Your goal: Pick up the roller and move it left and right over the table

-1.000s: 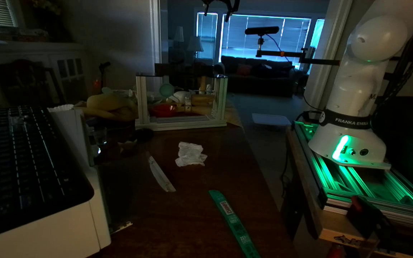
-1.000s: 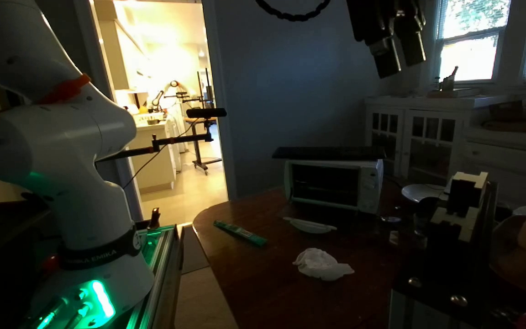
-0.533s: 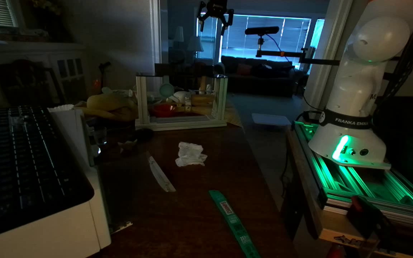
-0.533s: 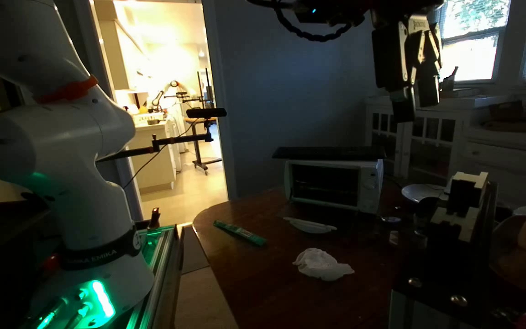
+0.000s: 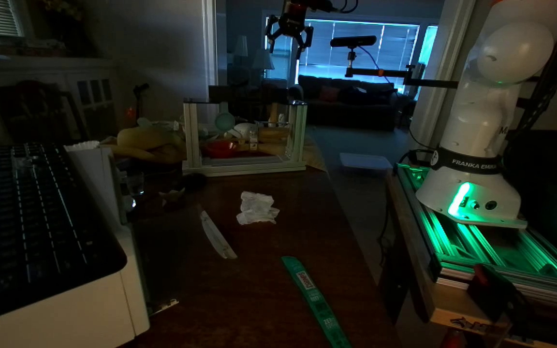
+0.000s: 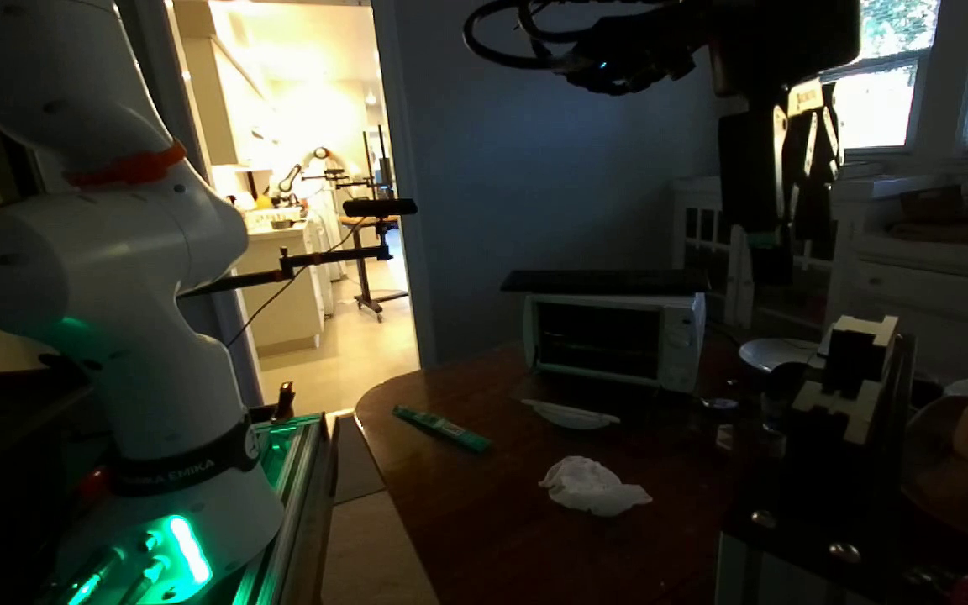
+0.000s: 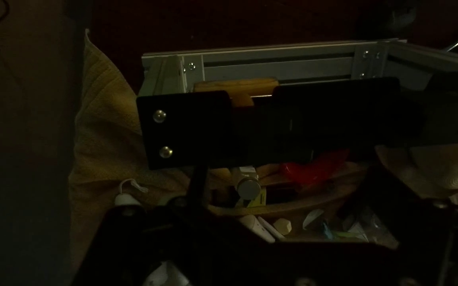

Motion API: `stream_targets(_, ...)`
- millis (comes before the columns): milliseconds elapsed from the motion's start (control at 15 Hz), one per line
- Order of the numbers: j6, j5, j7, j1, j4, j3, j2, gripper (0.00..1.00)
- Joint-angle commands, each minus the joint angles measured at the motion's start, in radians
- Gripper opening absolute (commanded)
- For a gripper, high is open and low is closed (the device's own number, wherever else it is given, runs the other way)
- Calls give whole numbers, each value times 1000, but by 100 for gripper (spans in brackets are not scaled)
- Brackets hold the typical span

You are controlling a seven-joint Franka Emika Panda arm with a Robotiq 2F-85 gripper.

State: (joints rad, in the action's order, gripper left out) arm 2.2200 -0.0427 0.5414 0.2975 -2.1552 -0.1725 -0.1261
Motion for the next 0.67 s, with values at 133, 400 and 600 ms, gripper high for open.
stream_targets(133,102,-122,-144,-22,-42,-38,44,100)
stream_targets(400,161,-118,-186,-24,-65,-43,76,100)
stream_targets(600,196,-112,-196,-26,-73,-46,101,100)
